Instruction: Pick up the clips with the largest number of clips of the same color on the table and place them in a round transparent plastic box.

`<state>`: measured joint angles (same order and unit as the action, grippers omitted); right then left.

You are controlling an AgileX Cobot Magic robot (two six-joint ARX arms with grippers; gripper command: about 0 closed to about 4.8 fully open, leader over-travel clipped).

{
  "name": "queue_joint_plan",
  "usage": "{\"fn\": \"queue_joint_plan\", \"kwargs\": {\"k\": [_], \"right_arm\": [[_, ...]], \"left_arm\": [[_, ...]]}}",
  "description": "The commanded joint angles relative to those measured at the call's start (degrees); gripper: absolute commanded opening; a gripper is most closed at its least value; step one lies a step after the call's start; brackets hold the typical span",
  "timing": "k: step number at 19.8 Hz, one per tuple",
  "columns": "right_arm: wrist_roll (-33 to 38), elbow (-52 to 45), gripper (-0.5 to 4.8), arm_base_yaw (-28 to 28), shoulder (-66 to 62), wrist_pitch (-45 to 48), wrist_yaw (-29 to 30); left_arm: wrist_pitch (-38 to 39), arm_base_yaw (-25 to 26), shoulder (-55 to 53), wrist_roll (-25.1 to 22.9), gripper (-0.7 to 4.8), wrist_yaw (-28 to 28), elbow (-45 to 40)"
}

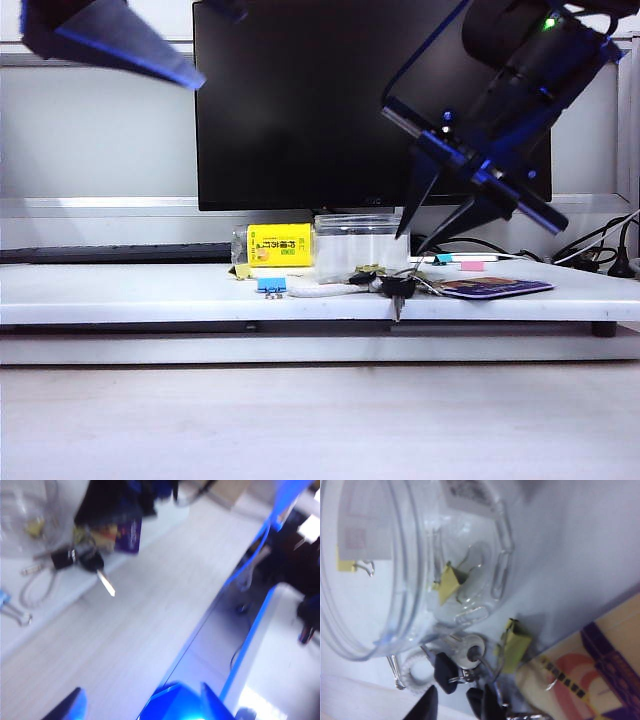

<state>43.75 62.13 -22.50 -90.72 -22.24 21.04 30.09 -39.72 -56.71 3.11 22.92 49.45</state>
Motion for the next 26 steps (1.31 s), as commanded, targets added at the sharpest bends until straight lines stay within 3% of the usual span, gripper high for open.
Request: {"fn": "queue_joint_plan", "kwargs": {"k": [1, 14, 26], "right_arm": [[1.31, 0.26, 1.17, -0.07, 1.84, 0.20, -0.59], [1.51, 0.26, 1.17, 0.00, 1.95, -1.90, -7.13], [1.51, 0.24, 1.17, -0.02, 0.00, 0.63, -6.91]], "left_arm": [[-0.09, -0.07, 0.09, -2.34, 3.05, 0.55, 0.20], [-0.59, -0.15, 0.07, -3.98, 3.05, 0.48, 0.22], [-0.63, -0.15, 0.07, -4.46, 3.05, 0.44, 0.22]]}}
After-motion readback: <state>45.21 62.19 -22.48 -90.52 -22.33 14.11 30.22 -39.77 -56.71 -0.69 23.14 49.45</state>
